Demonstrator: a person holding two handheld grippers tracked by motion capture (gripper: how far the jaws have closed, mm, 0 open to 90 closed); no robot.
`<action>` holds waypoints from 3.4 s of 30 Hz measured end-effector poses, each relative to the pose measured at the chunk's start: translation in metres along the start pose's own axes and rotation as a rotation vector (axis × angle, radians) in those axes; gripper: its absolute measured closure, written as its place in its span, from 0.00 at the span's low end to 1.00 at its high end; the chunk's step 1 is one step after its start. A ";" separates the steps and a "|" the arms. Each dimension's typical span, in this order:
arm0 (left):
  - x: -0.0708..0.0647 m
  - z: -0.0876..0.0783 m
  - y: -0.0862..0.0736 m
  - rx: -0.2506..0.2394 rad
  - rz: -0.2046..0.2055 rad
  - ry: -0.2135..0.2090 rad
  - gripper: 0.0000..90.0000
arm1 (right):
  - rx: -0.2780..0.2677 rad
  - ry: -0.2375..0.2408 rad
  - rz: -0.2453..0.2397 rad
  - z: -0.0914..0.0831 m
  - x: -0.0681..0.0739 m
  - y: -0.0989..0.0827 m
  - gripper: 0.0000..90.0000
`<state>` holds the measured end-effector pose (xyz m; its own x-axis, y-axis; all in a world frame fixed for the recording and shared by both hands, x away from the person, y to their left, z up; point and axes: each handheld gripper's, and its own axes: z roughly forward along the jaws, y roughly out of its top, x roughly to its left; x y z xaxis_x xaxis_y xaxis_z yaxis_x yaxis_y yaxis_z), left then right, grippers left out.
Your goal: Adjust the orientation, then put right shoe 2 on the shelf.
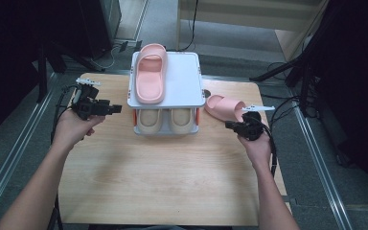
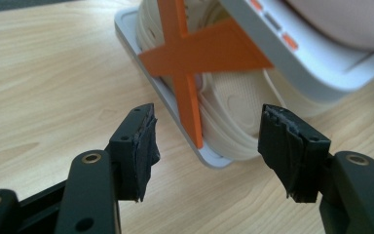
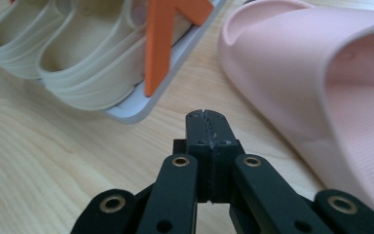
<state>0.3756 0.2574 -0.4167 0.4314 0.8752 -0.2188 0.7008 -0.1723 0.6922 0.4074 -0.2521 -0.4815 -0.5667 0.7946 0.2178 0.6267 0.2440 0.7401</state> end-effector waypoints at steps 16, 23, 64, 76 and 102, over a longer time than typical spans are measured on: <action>0.004 -0.007 -0.041 -0.012 -0.014 0.005 0.43 | -0.024 -0.073 0.069 0.003 -0.048 0.011 1.00; 0.010 -0.011 -0.061 -0.025 -0.033 0.016 0.43 | -0.034 -0.107 0.109 0.006 -0.068 0.015 1.00; 0.001 0.019 -0.063 0.001 0.044 0.016 0.44 | 0.073 -0.079 0.147 0.032 -0.030 0.006 1.00; 0.002 0.019 -0.064 0.007 0.041 0.018 0.43 | 0.081 -0.084 0.116 0.046 -0.012 0.011 0.99; 0.008 0.033 -0.056 0.018 0.027 0.008 0.44 | -0.013 -0.127 0.102 0.003 -0.024 0.000 0.71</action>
<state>0.3584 0.2590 -0.4795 0.4456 0.8739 -0.1944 0.6993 -0.2042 0.6850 0.4223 -0.2699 -0.4886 -0.4276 0.8790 0.2110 0.6700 0.1515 0.7267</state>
